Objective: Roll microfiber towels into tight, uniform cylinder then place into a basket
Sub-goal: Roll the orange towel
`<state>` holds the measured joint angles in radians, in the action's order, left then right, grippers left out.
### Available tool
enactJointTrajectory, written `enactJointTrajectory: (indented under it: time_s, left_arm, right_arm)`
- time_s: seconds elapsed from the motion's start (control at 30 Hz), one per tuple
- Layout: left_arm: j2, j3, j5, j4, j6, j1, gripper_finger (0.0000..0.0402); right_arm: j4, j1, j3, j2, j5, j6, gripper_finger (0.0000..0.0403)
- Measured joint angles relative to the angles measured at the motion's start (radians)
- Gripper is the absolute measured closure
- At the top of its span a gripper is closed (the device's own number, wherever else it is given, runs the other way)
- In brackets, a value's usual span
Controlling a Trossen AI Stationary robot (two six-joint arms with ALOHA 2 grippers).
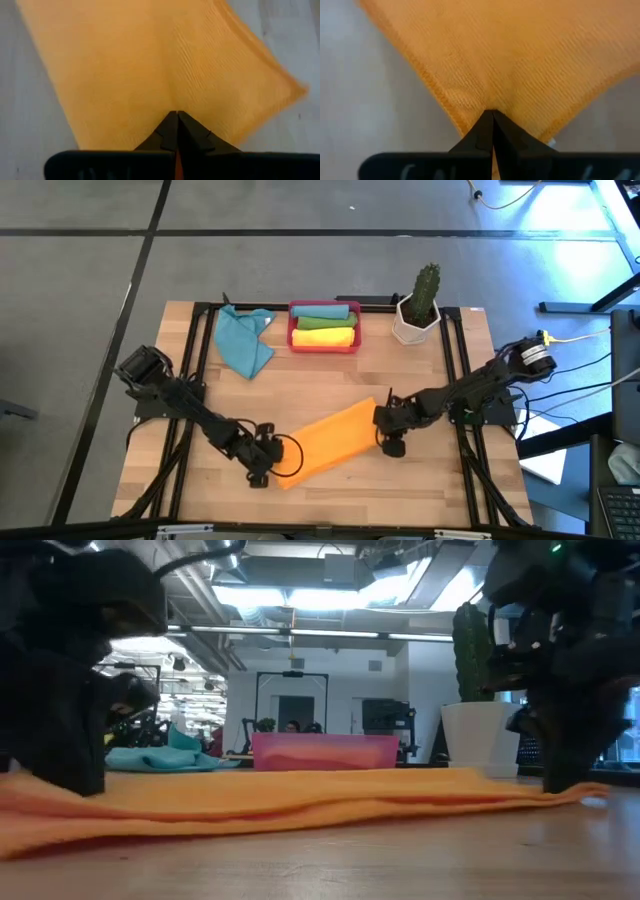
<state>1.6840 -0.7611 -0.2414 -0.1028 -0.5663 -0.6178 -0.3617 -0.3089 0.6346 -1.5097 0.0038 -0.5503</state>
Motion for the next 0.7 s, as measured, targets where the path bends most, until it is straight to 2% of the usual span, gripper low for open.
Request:
enactJointTrajectory:
  time_s: [0.2, 0.33, 0.43, 0.53, 0.6, 0.7]
  left_arm:
    - [-0.002, -0.125, -0.020, -0.053, 0.162, 0.000, 0.0400]
    - [-0.002, -0.198, -0.052, -0.110, 0.231, 0.001, 0.0398]
    - [-0.002, -0.233, -0.105, -0.148, 0.243, 0.002, 0.0395]
    - [-0.003, -0.255, -0.158, -0.146, 0.294, 0.002, 0.0394]
    - [-0.003, -0.259, -0.184, -0.139, 0.338, 0.006, 0.0396]
    - [-0.003, -0.273, -0.192, -0.134, 0.360, 0.020, 0.0400]
  right_arm:
    - [-0.009, 0.113, 0.000, 0.001, 0.016, 0.124, 0.0394]
    - [-0.004, 0.183, 0.000, 0.000, 0.071, 0.222, 0.0394]
    - [-0.003, 0.232, 0.005, -0.002, 0.163, 0.328, 0.0394]
    - [-0.002, 0.281, 0.026, -0.006, 0.319, 0.435, 0.0394]
    - [0.060, 0.313, 0.048, -0.004, 0.419, 0.477, 0.0394]
    - [0.071, 0.347, 0.090, -0.003, 0.452, 0.514, 0.0394]
